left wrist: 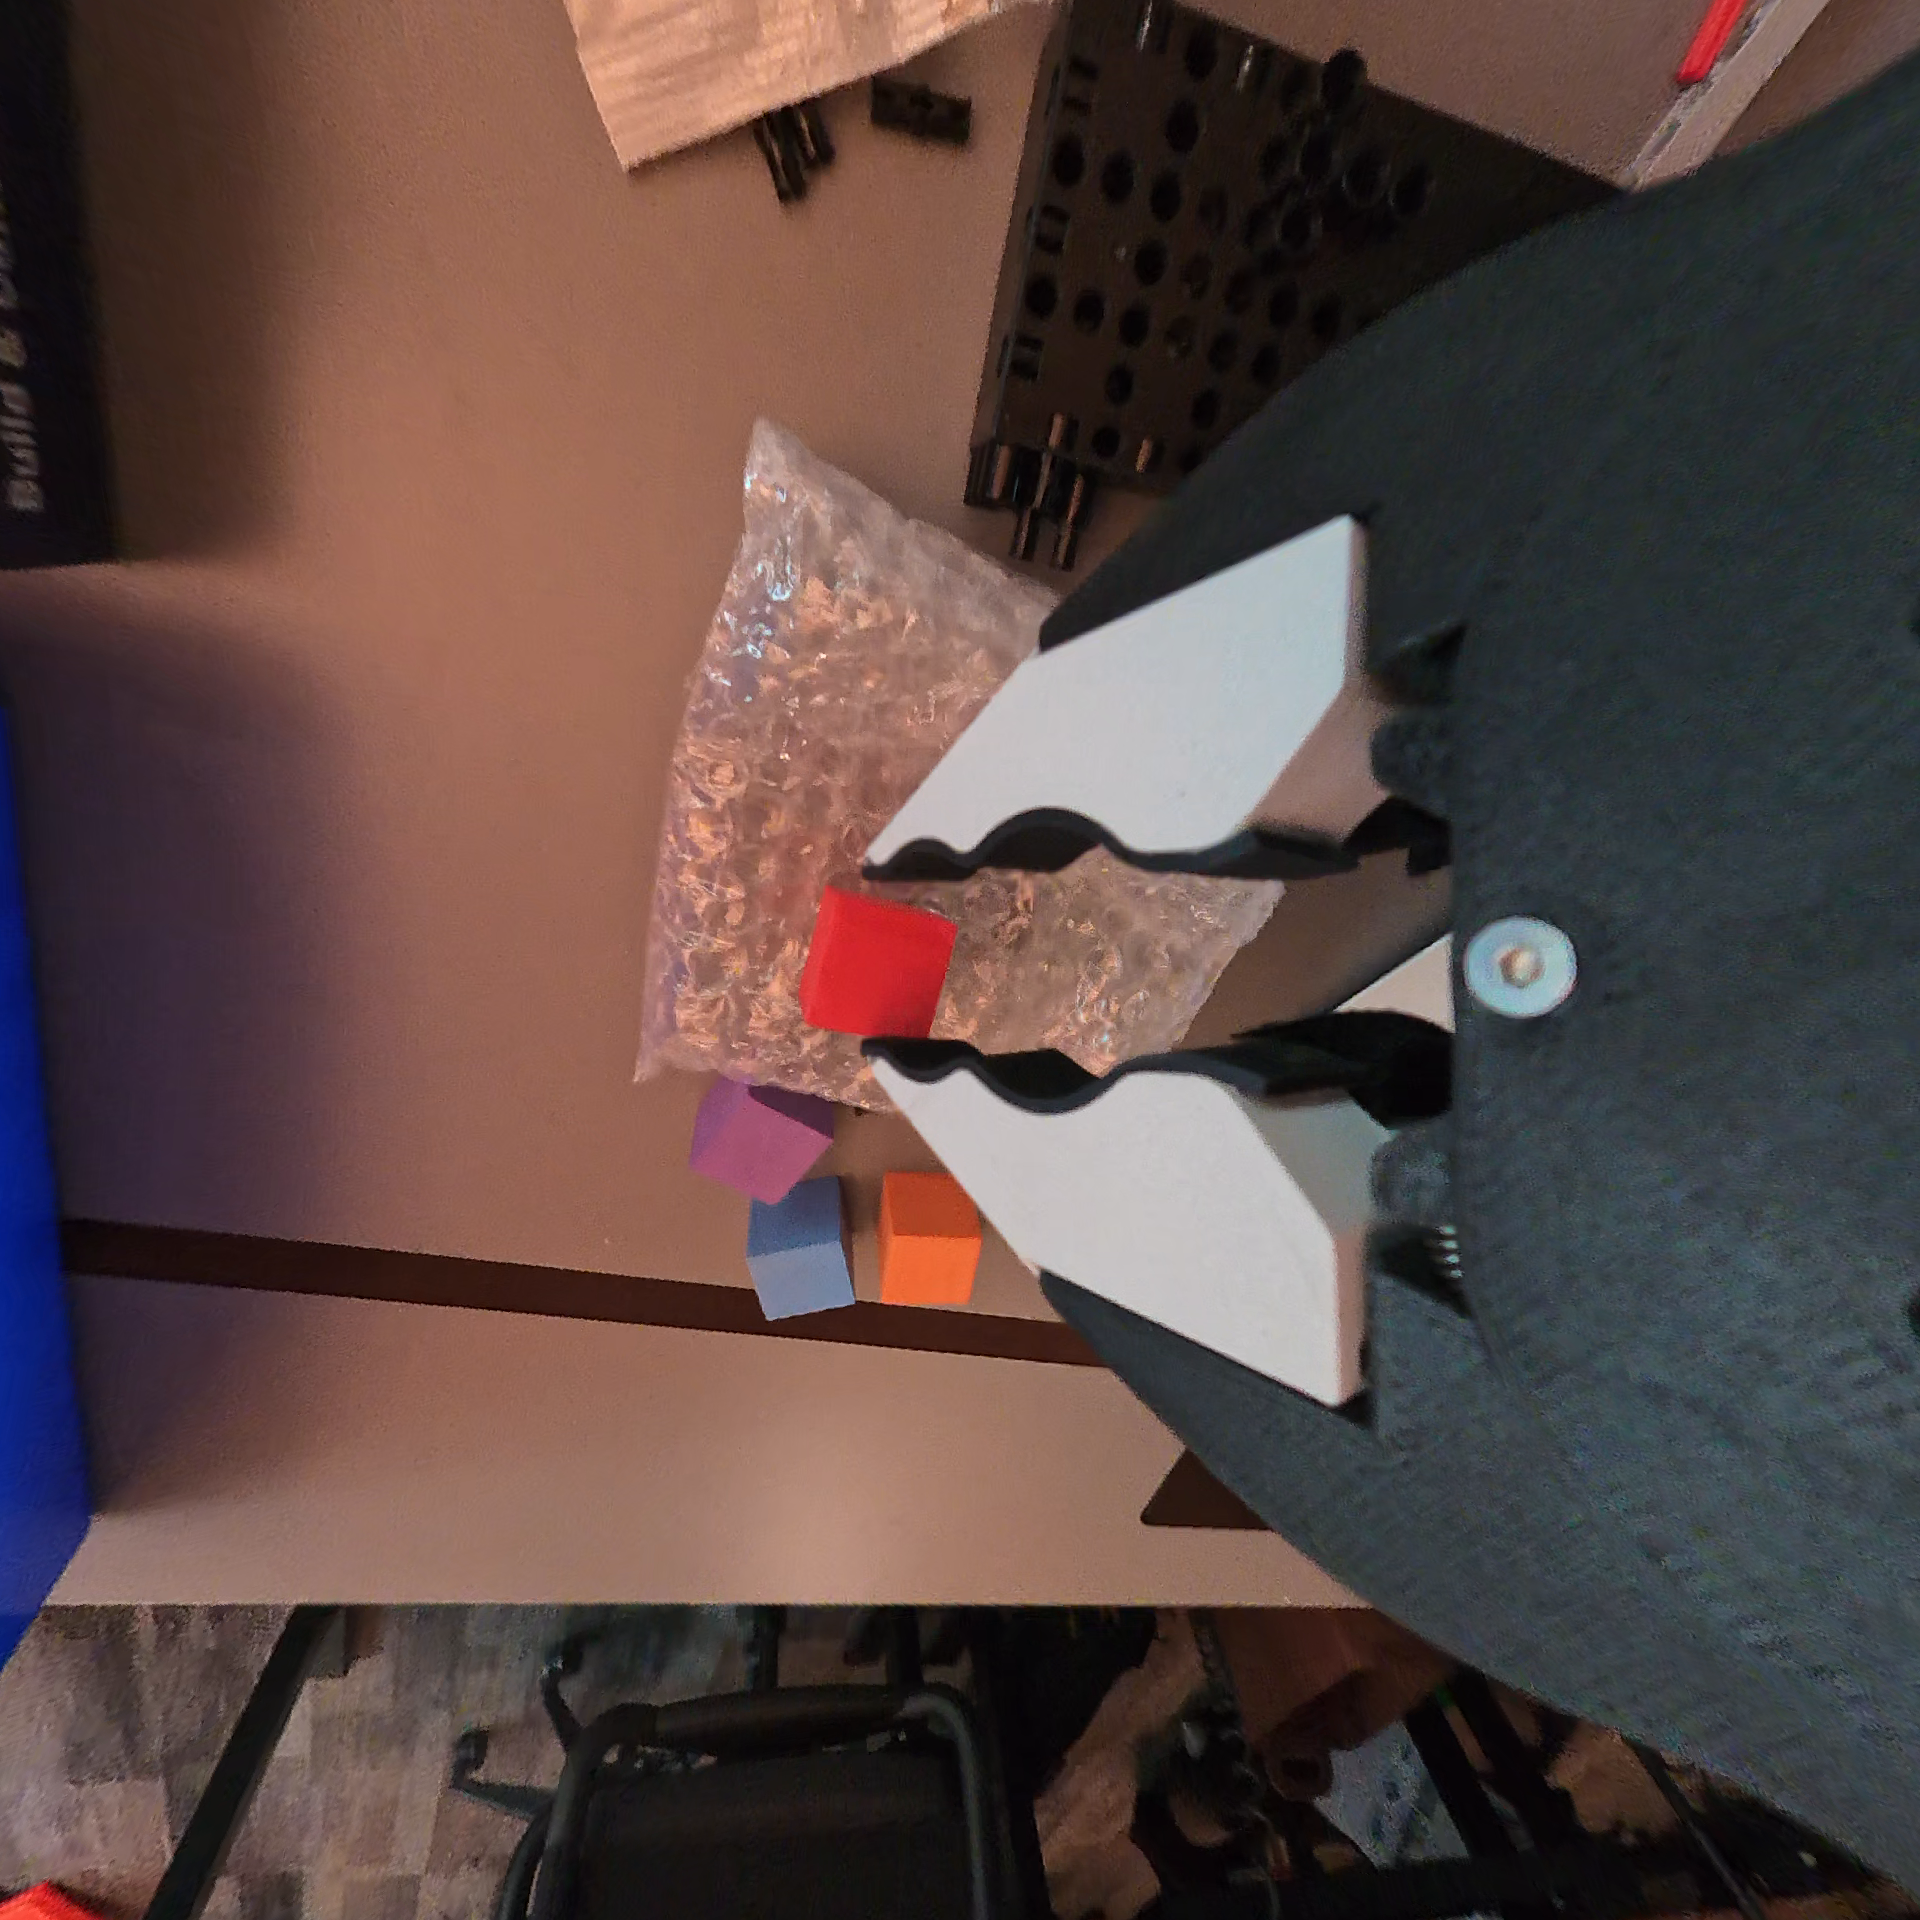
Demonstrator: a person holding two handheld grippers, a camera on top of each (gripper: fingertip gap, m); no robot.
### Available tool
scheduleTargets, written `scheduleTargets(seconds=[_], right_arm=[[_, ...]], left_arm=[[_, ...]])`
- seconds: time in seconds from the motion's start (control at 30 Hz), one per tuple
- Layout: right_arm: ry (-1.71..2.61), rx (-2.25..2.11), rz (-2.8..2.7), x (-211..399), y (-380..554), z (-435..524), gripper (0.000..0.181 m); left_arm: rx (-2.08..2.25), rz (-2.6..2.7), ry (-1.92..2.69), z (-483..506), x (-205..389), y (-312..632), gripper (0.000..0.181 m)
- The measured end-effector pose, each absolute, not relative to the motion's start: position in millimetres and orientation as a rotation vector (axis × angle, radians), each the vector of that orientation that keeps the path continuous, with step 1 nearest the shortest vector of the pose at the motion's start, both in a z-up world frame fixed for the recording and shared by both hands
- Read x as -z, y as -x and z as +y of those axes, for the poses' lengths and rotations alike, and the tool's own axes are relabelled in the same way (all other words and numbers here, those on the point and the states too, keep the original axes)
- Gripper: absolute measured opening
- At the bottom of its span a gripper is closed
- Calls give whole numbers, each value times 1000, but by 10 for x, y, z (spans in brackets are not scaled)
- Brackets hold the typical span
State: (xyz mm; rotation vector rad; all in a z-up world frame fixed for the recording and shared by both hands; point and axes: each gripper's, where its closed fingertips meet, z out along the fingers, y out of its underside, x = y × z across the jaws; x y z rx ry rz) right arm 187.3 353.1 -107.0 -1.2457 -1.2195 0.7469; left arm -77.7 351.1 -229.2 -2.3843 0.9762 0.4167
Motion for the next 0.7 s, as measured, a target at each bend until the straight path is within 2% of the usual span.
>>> scheduleTargets(seconds=[0.07, 0.27, 0.4, 0.57, 0.7], right_arm=[[1235, -734, -1233, 1021, -1837, 3517, 17], [1213, -745, -1284, 901, -1690, 3468, 18], [1208, -794, -1329, 733, -1615, 3515, 19], [1203, -909, -1444, 553, -1374, 3516, 31], [1140, -894, -1574, 585, -1130, 3422, 34]], left_arm=[[-409, 983, 2399, 3514, 2316, 803, 35], [-430, 996, 2434, 3538, 2437, 905, 28], [-336, 939, 2292, 3597, 1993, 656, 27], [-153, 1011, 2008, 3636, 1278, -101, 27], [-51, 1089, 1857, 3543, 935, -632, 27]])
